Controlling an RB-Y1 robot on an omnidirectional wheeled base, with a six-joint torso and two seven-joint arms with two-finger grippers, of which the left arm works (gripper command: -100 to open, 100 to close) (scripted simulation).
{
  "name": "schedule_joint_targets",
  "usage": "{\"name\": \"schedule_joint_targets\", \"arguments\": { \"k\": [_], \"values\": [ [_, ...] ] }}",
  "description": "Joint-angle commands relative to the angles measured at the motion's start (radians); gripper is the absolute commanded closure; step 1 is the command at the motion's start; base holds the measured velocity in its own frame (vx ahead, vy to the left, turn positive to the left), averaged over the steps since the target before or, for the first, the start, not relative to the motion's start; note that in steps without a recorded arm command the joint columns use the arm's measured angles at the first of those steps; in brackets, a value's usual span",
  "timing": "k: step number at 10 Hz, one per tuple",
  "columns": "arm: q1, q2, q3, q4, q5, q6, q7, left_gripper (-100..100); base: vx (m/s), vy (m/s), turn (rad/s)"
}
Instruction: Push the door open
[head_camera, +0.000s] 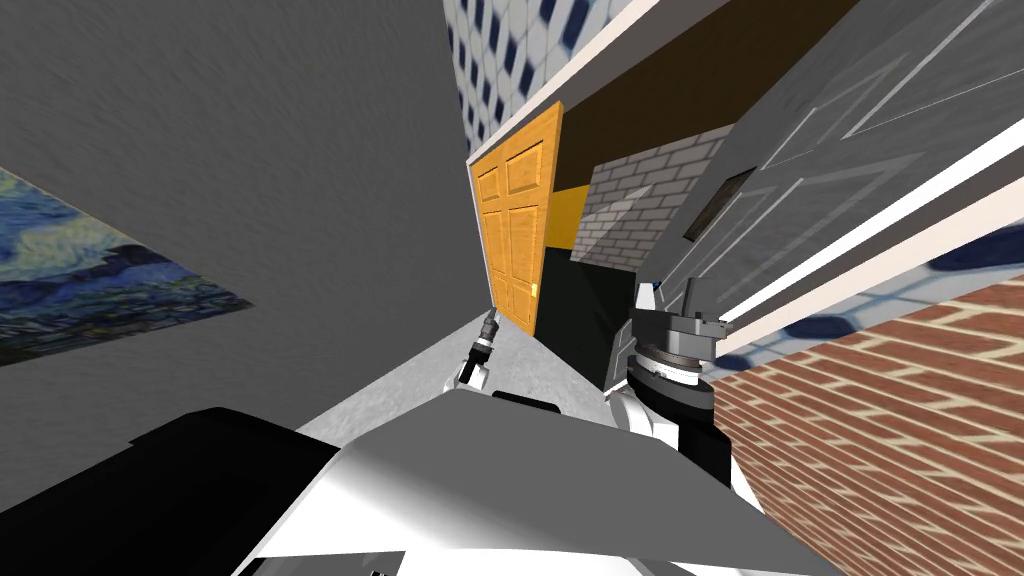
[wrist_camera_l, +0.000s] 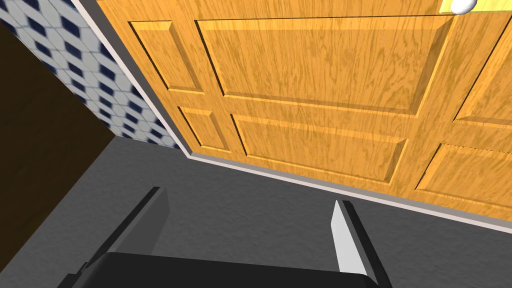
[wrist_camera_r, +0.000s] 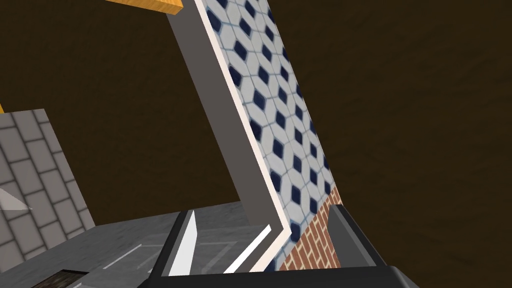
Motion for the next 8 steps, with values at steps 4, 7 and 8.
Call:
{"name": "schedule_joint_targets", "arguments": {
  "k": [4, 7, 8],
  "values": [
    [-0.053, -0.003, -0.026, 0.133, -0.026, -0.037, 0.024, -100, 0.109, 0.020, -0.026],
    [-0.082, -0.003, -0.040, 0.200, -0.039, -0.053, 0.038, -100, 0.121, 0.029, -0.024],
    [-0.091, -0.004, -0.044, 0.222, -0.043, -0.059, 0.043, -100, 0.097, 0.018, -0.021]
  ]
}}
